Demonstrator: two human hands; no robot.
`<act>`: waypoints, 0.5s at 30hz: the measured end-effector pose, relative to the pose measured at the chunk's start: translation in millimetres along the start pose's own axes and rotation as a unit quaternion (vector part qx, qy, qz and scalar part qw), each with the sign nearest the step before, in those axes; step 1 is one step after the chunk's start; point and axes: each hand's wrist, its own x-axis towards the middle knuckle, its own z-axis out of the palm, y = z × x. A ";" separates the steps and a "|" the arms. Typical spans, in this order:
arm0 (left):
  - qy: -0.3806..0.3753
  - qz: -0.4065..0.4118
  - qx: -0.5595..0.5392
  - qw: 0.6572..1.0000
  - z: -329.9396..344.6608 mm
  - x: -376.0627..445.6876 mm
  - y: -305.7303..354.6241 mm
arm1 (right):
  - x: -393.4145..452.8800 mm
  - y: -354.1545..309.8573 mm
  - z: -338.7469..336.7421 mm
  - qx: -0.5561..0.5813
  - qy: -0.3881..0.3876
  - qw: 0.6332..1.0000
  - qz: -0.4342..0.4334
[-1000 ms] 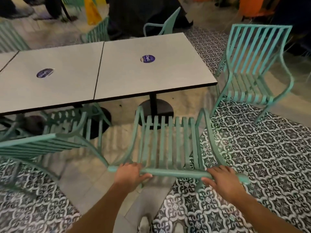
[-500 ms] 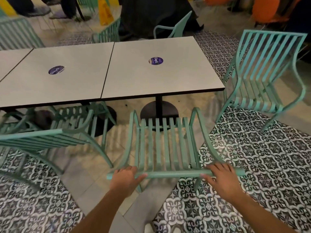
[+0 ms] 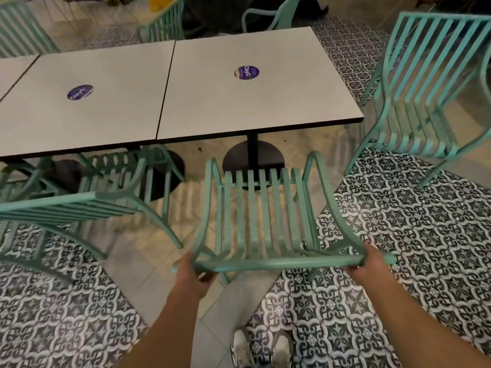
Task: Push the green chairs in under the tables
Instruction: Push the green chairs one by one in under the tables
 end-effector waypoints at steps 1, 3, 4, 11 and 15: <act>0.005 0.001 -0.020 1.000 5.0 -1.1 0.3 | 4.0 -0.1 2.3 0.002 0.008 1.000 -0.002; 0.019 0.001 -0.037 0.999 9.2 -0.4 2.1 | 12.1 -2.4 5.6 -0.011 0.013 1.000 -0.009; 0.024 0.001 -0.036 0.999 10.6 -0.7 3.2 | 14.9 -2.8 7.2 -0.018 0.013 1.000 -0.009; 0.035 0.006 -0.003 0.999 32.5 -2.7 9.7 | 20.8 -13.2 28.9 -0.060 0.015 0.997 -0.039; 0.016 0.008 0.019 1.000 46.0 11.0 23.6 | 25.3 -22.3 50.4 -0.054 -0.021 0.998 -0.025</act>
